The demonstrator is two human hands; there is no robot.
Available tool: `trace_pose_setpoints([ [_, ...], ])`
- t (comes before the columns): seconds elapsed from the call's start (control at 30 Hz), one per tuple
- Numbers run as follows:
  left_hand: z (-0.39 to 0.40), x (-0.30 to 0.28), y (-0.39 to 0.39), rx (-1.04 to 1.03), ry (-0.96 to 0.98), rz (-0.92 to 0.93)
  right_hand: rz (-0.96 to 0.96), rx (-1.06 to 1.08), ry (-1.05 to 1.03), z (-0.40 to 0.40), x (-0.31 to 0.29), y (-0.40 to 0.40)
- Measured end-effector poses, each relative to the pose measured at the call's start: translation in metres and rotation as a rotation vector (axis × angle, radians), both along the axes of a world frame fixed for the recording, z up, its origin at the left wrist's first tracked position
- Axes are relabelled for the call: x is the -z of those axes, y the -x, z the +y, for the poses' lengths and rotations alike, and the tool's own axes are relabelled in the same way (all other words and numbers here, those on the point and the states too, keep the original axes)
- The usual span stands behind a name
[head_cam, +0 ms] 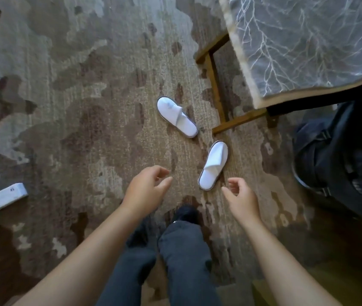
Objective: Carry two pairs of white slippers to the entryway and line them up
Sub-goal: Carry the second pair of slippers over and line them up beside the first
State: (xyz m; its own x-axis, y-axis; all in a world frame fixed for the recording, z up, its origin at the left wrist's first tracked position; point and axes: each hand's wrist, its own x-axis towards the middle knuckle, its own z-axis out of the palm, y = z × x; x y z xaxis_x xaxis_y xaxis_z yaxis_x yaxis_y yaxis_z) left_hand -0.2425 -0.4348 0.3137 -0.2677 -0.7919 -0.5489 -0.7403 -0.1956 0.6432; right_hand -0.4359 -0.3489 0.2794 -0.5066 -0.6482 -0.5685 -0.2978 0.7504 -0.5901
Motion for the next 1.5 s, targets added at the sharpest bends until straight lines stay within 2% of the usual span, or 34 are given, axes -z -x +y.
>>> trace_pose_setpoints([
  [0.33, -0.085, 0.319, 0.055, 0.235, 0.022, 0.037, 0.137, 0.264, -0.171, -0.046, 0.343, 0.032],
  [0.43, -0.1, 0.39, 0.067, 0.294, 0.062, 0.041, 0.15, 0.377, -0.222, -0.043, 0.423, 0.037],
  [0.53, -0.107, 0.438, 0.07, 0.304, 0.079, 0.043, 0.153, 0.427, -0.29, -0.039, 0.477, 0.038],
  [0.63, -0.106, 0.461, 0.062, 0.355, 0.075, 0.004, 0.118, 0.381, -0.377, -0.037, 0.5, 0.039],
  [0.8, -0.109, 0.467, 0.049, 0.406, 0.106, -0.023, 0.281, 0.293, -0.395, -0.04, 0.504, 0.044],
  [1.0, -0.148, 0.494, 0.081, 0.367, 0.189, -0.007, 0.269, 0.289, -0.333, -0.07, 0.506, 0.051],
  [1.2, -0.18, 0.534, 0.133, 0.49, 0.334, 0.007, 0.24, 0.321, -0.137, -0.055, 0.509, 0.053],
  [1.5, -0.203, 0.571, 0.169, 0.713, 0.564, -0.267, 0.268, 0.325, -0.176, -0.06, 0.509, 0.045],
])
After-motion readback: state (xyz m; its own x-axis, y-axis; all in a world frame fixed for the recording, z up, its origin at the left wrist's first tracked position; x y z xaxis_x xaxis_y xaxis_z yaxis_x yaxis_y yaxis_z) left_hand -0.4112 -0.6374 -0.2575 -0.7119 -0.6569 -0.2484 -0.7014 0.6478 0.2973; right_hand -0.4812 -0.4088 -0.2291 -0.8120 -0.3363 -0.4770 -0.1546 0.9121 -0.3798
